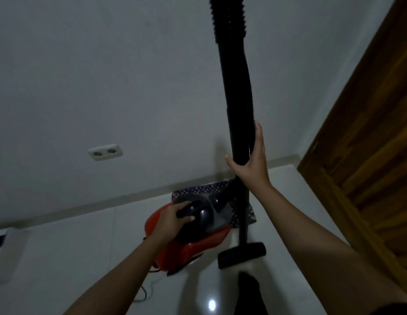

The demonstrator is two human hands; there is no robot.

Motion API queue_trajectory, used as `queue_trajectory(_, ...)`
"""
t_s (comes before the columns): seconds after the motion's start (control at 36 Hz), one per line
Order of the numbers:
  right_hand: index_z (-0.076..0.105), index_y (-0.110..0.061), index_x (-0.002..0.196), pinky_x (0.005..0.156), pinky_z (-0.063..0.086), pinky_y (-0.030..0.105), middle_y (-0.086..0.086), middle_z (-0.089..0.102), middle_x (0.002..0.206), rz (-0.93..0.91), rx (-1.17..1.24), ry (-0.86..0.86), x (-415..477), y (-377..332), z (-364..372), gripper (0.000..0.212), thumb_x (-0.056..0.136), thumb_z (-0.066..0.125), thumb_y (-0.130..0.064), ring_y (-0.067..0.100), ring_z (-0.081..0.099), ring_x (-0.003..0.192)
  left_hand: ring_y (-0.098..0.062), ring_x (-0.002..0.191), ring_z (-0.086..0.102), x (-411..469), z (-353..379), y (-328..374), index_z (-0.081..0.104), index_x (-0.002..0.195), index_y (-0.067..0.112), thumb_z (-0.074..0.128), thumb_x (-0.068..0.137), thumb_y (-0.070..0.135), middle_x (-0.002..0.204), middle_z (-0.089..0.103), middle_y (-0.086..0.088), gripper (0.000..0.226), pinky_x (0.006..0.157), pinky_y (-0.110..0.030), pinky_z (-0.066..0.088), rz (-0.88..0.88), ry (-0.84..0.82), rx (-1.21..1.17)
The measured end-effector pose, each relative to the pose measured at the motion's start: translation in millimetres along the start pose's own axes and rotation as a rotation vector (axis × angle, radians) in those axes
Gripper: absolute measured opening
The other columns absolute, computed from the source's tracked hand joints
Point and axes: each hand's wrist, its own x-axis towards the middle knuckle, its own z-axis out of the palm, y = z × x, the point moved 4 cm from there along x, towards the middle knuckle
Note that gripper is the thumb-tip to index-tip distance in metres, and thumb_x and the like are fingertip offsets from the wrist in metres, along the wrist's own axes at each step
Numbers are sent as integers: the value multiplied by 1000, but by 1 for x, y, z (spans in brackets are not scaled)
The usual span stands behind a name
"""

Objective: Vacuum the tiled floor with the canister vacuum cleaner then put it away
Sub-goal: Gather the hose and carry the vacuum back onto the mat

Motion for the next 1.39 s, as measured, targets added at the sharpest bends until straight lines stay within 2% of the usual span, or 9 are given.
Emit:
queue_trajectory(0.17,6,-15,152,100,17,-5,-13,20,146,38,70,-71,96,79,38,102,78,76,-9,-25,17,129,-21,120,52,112,4,1,56,130,14,70,82,10,129,59,-5,50,86,-16,34,-105,46,-32)
queue_trajectory(0.33,6,-14,152,114,18,12,-16,19,151,36,115,-104,152,156,82,102,79,77,-12,-7,17,141,-10,111,51,203,22,-35,59,127,14,72,78,4,124,61,-4,52,102,-28,40,-153,73,-160)
queue_trajectory(0.53,8,-6,151,110,15,5,-29,14,144,-20,80,-98,157,255,131,101,78,77,-9,-18,13,136,-24,125,50,288,58,-108,52,135,14,71,81,9,136,55,-11,57,105,-32,38,-136,88,-118)
queue_trajectory(0.64,4,-27,151,115,16,14,-32,13,147,5,110,-81,145,315,155,105,77,78,-20,-14,13,138,-26,124,52,326,80,-159,52,134,16,71,80,12,135,56,-11,57,106,-36,40,-130,119,-69)
queue_trajectory(0.72,13,-31,151,118,26,43,-7,25,156,41,164,-57,138,360,171,101,73,77,-35,10,25,144,-26,123,53,355,95,-202,54,133,17,72,80,12,134,57,-9,56,100,-31,41,-140,155,-49)
queue_trajectory(0.86,17,-15,151,113,33,49,10,32,152,35,174,-94,116,440,201,100,73,77,-34,21,34,140,-24,124,53,397,128,-269,56,131,16,75,77,10,134,57,-10,57,100,-26,38,-84,155,-11)
queue_trajectory(1.06,16,-10,151,95,32,-1,-28,30,135,-151,148,-101,101,519,243,93,79,74,-1,-26,34,119,-12,110,57,447,154,-341,61,125,12,75,76,7,123,65,-11,51,90,-20,40,17,212,29)
queue_trajectory(1.28,20,-25,151,114,34,41,-11,32,149,-121,174,-68,103,526,264,91,79,76,-15,7,33,138,-14,109,61,471,161,-351,63,123,16,75,77,8,113,68,-1,48,93,-26,46,65,194,0)
queue_trajectory(1.39,21,-27,151,114,34,44,-3,34,149,-74,182,-44,99,526,263,92,78,77,-18,10,34,138,-16,108,62,474,172,-347,61,125,20,73,79,13,116,69,-4,48,92,-27,47,59,188,26)
